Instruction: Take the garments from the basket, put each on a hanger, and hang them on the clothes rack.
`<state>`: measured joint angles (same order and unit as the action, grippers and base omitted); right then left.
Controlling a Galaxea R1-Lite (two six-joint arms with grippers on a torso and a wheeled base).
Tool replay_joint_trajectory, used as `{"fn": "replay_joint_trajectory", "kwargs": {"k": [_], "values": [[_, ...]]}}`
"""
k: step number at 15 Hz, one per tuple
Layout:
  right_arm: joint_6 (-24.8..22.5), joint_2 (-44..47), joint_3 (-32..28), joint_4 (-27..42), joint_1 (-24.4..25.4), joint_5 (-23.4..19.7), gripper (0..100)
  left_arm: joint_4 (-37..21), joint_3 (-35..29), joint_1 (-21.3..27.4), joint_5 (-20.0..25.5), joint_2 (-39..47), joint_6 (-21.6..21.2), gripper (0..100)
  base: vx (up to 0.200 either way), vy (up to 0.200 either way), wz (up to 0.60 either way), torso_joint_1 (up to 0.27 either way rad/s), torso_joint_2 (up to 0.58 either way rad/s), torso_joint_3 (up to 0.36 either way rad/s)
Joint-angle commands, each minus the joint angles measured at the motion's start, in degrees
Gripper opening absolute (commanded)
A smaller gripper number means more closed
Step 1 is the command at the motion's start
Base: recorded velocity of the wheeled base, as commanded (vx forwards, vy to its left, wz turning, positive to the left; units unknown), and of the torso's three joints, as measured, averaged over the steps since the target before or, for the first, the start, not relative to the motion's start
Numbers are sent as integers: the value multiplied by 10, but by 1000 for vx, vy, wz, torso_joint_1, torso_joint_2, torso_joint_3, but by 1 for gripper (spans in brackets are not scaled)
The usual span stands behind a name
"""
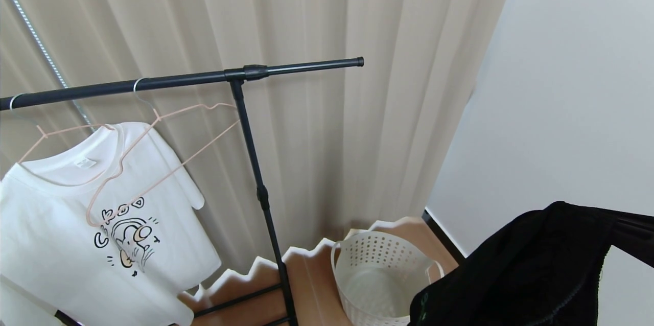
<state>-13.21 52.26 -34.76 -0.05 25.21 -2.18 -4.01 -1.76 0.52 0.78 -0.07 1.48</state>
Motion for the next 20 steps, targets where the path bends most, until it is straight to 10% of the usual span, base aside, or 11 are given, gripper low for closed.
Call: {"fn": "replay_joint_trajectory", "kwargs": {"k": [1,20], "values": [[-2,-15,5,1,0,-2,0,0,0,0,0,1,0,100,0,0,0,46,-124,-56],[-3,-10,10,0,0,-3,0,0,0,0,1,1,1,100,0,42,284,3,-1,1]]}}
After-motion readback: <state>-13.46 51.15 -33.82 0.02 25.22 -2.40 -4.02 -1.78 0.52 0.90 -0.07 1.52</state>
